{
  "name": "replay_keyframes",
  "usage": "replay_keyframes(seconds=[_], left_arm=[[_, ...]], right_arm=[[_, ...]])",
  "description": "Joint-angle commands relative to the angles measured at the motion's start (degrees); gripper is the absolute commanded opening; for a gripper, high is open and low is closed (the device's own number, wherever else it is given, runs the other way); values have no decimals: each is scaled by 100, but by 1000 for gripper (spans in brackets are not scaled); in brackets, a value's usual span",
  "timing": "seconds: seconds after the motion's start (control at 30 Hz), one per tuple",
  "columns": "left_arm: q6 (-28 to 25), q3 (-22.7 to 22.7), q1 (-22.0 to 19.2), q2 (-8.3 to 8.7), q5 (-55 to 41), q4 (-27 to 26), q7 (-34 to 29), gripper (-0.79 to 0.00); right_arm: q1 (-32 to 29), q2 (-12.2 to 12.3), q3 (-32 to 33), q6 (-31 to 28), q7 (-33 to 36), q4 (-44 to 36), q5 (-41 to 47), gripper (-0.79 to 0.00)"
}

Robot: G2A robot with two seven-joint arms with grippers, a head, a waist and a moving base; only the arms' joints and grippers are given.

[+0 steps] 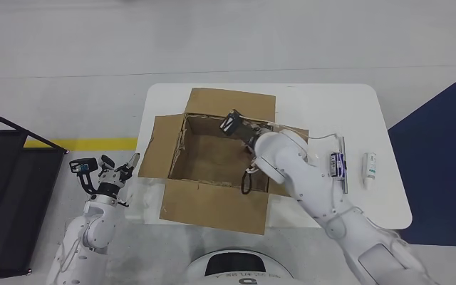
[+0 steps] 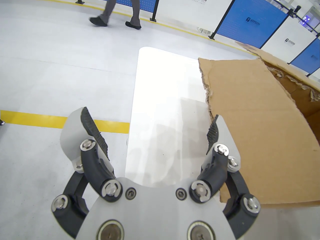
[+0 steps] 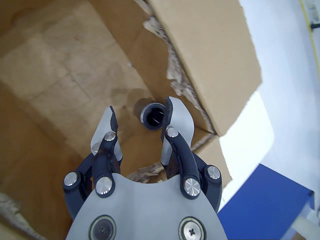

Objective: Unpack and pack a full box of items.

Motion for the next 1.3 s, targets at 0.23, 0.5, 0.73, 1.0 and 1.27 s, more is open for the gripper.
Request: replay_keyframes(seconds=[0.23, 0.5, 0.73, 1.0, 1.27], left_arm=[[0, 0, 0, 0, 0, 0, 0, 0], [0, 0, 0, 0, 0, 0, 0, 0], [0, 0, 0, 0, 0, 0, 0, 0], [0, 0, 0, 0, 0, 0, 0, 0], [0, 0, 0, 0, 0, 0, 0, 0]], right_arm=[[66, -115, -237, -103, 148, 363, -198, -486], [345, -276, -350, -68, 253, 1128, 129, -496], [500, -378, -388, -17, 281, 1465, 197, -499], [578, -459, -413, 0, 310, 1688, 130, -606], [608, -532, -457, 52, 371, 1816, -112, -785]])
